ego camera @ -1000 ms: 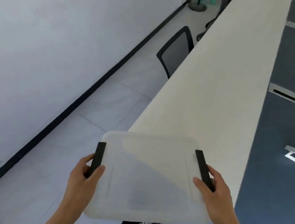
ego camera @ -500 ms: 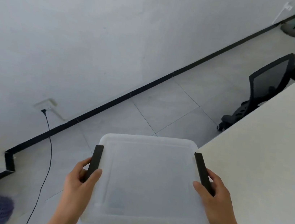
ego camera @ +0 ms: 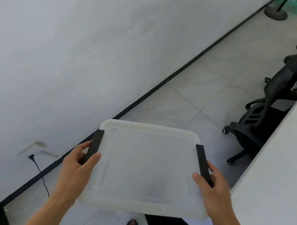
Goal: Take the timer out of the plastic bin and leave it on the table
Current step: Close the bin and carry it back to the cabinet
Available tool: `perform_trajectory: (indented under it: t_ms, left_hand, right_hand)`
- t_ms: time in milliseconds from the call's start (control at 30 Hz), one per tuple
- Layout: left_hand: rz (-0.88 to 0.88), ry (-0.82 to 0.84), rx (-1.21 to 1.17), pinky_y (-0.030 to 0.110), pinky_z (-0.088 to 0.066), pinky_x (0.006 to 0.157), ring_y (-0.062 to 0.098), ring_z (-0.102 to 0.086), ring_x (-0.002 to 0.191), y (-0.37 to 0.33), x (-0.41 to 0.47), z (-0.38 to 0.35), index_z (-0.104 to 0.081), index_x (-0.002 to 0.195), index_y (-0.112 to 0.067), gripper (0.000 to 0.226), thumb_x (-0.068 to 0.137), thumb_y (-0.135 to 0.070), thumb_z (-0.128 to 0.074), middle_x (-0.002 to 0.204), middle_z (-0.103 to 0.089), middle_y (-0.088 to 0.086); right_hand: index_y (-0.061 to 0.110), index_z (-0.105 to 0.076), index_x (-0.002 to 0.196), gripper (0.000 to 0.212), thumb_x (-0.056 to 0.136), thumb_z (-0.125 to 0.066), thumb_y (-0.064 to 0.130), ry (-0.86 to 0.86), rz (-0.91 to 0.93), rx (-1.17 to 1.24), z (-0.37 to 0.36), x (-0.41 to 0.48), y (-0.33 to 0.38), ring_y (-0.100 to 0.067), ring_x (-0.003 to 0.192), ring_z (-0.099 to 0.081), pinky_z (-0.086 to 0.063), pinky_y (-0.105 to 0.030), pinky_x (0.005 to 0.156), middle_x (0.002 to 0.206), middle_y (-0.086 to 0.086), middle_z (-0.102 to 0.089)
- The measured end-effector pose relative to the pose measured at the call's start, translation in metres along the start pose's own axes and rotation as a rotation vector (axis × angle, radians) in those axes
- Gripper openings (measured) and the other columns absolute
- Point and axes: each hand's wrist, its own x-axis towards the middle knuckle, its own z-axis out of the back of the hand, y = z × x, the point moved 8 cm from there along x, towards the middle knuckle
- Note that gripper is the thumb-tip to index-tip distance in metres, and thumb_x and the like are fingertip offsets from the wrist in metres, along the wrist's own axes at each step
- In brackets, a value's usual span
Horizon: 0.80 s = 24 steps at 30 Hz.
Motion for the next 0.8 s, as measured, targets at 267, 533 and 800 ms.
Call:
perform_trajectory:
  t_ms: [267, 533, 800]
  left_hand:
    - [-0.085, 0.085, 0.041, 0.027, -0.044, 0.058, 0.019, -0.058, 0.065, -0.118, 0.149, -0.085, -0.057, 0.124, -0.024, 0.037, 0.087, -0.018, -0.062, 0.077, -0.063, 0.005]
    - [-0.151, 0.092, 0.070, 0.029, -0.044, 0.061, 0.022, -0.056, 0.068, -0.244, 0.274, -0.153, -0.057, 0.123, -0.025, 0.036, 0.088, -0.020, -0.060, 0.081, -0.064, 0.012]
    - [-0.208, 0.271, 0.111, 0.026, -0.041, 0.058, 0.018, -0.052, 0.062, -0.346, 0.420, -0.286, -0.057, 0.125, -0.020, 0.038, 0.088, -0.016, -0.060, 0.071, -0.058, 0.006]
  right_hand:
    - [0.023, -0.051, 0.130, 0.043, 0.088, -0.062, 0.024, -0.128, -0.050, 0.022, 0.017, 0.148, 0.065, -0.018, 0.073, -0.056, -0.042, -0.028, 0.062, 0.087, -0.007, -0.062]
    - [0.026, -0.052, 0.128, 0.040, 0.089, -0.061, 0.023, -0.162, -0.008, 0.046, 0.035, 0.292, 0.169, -0.012, 0.071, -0.056, -0.040, -0.023, 0.061, 0.083, 0.002, -0.059]
    - [0.024, -0.054, 0.125, 0.036, 0.089, -0.060, 0.024, -0.327, -0.068, 0.108, 0.071, 0.433, 0.215, -0.020, 0.069, -0.053, -0.042, -0.028, 0.060, 0.091, -0.017, -0.062]
